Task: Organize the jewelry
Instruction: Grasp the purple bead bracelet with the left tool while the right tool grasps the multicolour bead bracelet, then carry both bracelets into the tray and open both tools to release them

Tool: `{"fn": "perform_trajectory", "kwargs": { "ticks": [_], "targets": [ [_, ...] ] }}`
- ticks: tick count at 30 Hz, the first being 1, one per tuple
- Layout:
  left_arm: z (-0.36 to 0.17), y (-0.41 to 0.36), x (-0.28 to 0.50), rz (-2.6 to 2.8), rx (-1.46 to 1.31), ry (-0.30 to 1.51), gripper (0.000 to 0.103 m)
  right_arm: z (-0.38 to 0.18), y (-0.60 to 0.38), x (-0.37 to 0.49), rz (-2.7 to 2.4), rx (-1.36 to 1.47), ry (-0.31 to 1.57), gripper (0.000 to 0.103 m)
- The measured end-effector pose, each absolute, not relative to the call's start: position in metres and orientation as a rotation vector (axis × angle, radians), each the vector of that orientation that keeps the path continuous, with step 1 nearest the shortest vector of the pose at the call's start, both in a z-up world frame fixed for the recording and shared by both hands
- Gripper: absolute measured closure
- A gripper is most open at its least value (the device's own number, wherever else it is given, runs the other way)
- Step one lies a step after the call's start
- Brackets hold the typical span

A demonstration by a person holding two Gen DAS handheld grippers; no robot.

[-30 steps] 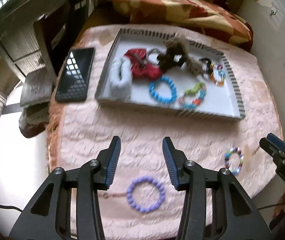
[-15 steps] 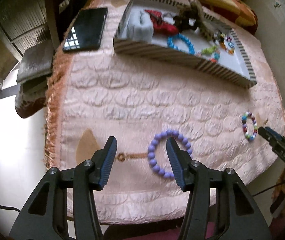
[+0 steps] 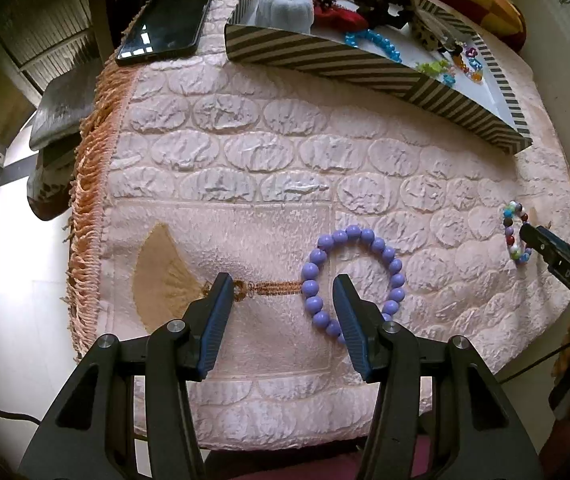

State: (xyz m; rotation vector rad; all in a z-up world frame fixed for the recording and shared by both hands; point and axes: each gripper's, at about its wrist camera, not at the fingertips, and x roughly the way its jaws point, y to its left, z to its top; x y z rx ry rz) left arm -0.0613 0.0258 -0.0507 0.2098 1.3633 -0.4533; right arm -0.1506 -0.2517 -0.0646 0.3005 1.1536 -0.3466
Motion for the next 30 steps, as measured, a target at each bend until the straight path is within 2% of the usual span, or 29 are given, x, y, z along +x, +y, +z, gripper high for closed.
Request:
{"fn": "perform_trajectory", "kwargs": {
  "ticks": [11,12,15,16,17,18,19,21,30],
  "targets": [
    [-0.058,0.013,-0.063,-0.444,0.269,1.368,0.047,-0.068,-0.252,-0.141,-0.339,0.249,1.137,0.057],
    [-0.059,0.011,-0.063,-0.443,0.28,1.364,0.047,-0.068,-0.251,-0.141,-0.34,0.236,1.134,0.06],
    [-0.059,0.007,-0.065,-0.444,0.305,1.35,0.048,-0.067,-0.251,-0.141,-0.321,0.216,1.117,0.081],
    [-0.058,0.006,-0.066,-0.452,0.305,1.341,0.053,-0.067,-0.252,-0.141,-0.311,0.226,1.115,0.091],
    [-0.057,0.005,-0.067,-0.455,0.312,1.33,0.065,-0.067,-0.252,-0.141,-0.306,0.227,1.113,0.094],
    [-0.057,0.003,-0.067,-0.45,0.324,1.322,0.078,-0.067,-0.252,-0.142,-0.304,0.222,1.113,0.094],
    [-0.056,0.002,-0.067,-0.458,0.324,1.319,0.086,-0.067,-0.252,-0.142,-0.301,0.217,1.113,0.094],
    [-0.056,0.0,-0.067,-0.479,0.318,1.326,0.095,-0.062,-0.253,-0.144,-0.292,0.234,1.104,0.094],
    [-0.026,-0.003,-0.056,-0.551,0.257,1.273,0.095,-0.005,-0.247,-0.147,-0.249,0.207,0.998,0.094]
  ]
}}
